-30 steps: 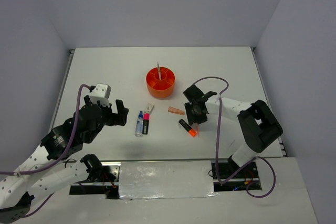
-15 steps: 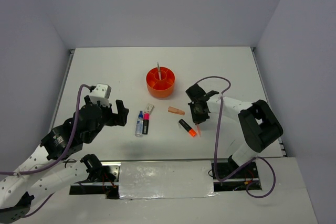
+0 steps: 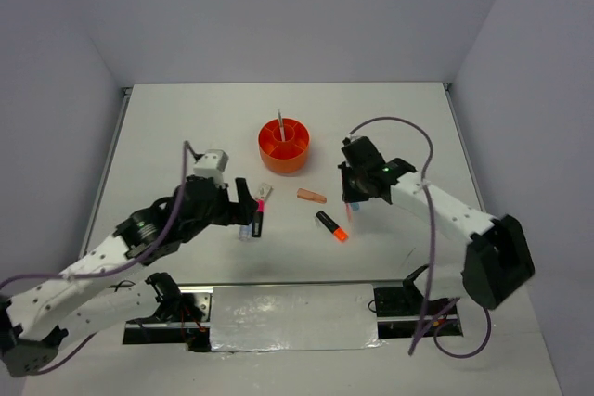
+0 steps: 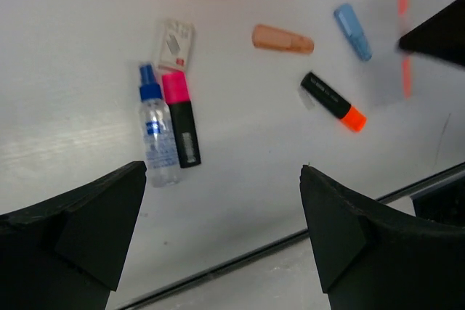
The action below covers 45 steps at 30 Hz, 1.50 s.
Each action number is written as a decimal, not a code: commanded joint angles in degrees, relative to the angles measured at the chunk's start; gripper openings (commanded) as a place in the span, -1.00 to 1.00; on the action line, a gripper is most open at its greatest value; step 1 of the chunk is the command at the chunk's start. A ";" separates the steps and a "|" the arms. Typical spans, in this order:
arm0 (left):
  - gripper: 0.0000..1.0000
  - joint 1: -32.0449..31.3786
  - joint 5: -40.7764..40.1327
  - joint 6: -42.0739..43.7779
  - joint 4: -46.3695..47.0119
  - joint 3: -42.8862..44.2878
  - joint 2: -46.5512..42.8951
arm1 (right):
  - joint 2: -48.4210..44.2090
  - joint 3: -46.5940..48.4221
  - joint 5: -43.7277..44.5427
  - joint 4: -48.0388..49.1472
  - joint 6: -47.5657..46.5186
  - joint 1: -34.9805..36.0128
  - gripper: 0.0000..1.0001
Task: Sort the stationery into containers
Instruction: Pick up the pen from the center of the board, then pick up the pen cap from the center of the board.
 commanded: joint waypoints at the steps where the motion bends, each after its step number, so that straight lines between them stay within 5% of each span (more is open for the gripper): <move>1: 0.99 -4.29 2.87 -11.46 6.10 -1.43 9.57 | -10.59 4.35 1.44 -3.30 0.35 0.16 -1.00; 9: 0.96 -14.85 -3.30 -25.79 3.65 12.34 42.16 | -23.26 5.49 5.66 -12.97 -0.80 -0.19 -1.00; 19: 0.76 -15.12 -0.67 -26.16 2.24 25.45 59.76 | -29.96 4.00 5.93 -16.24 -3.00 -0.28 -1.00; 23: 0.60 -15.03 -0.67 -26.77 0.74 28.10 62.85 | -30.49 3.91 4.87 -15.71 -3.17 -0.28 -1.00; 45: 0.49 -12.92 -3.75 -27.04 -2.69 32.76 69.89 | -32.42 2.42 3.20 -13.86 -4.31 -0.28 -1.00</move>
